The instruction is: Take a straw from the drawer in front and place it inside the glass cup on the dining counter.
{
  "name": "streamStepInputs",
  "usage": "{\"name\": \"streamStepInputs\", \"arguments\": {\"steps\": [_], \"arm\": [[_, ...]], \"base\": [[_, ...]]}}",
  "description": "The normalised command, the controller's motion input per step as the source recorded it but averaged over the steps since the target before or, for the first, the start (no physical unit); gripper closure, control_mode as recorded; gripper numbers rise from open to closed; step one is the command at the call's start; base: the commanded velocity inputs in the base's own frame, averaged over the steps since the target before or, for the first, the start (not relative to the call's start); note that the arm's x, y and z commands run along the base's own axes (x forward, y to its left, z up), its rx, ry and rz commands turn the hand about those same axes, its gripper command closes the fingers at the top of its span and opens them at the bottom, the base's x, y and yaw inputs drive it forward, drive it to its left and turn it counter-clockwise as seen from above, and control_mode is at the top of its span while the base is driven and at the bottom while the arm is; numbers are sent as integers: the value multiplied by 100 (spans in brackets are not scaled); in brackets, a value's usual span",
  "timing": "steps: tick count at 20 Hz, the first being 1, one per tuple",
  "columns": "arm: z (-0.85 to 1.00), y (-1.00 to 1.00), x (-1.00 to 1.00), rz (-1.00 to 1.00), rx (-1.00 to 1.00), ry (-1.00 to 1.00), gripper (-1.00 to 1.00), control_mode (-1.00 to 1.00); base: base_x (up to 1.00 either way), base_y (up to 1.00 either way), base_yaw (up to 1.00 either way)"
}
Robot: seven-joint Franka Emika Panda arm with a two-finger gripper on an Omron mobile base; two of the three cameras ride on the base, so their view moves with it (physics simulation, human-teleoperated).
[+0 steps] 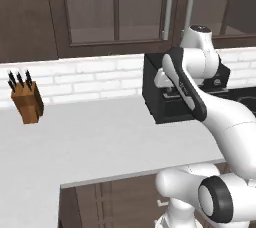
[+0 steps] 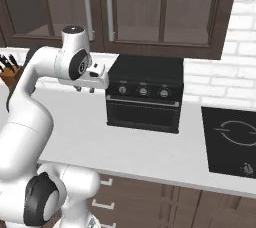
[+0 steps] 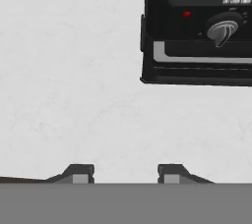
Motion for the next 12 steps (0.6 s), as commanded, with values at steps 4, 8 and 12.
{"name": "streamStepInputs", "arguments": {"steps": [4, 8, 12], "arm": [[0, 0, 1, 0, 0, 0, -100, 100], [0, 0, 0, 0, 0, 0, -100, 100], [0, 0, 0, 0, 0, 0, -100, 100]], "base": [[-4, -4, 4], [-41, -56, 17], [-56, -94, 30]]}}
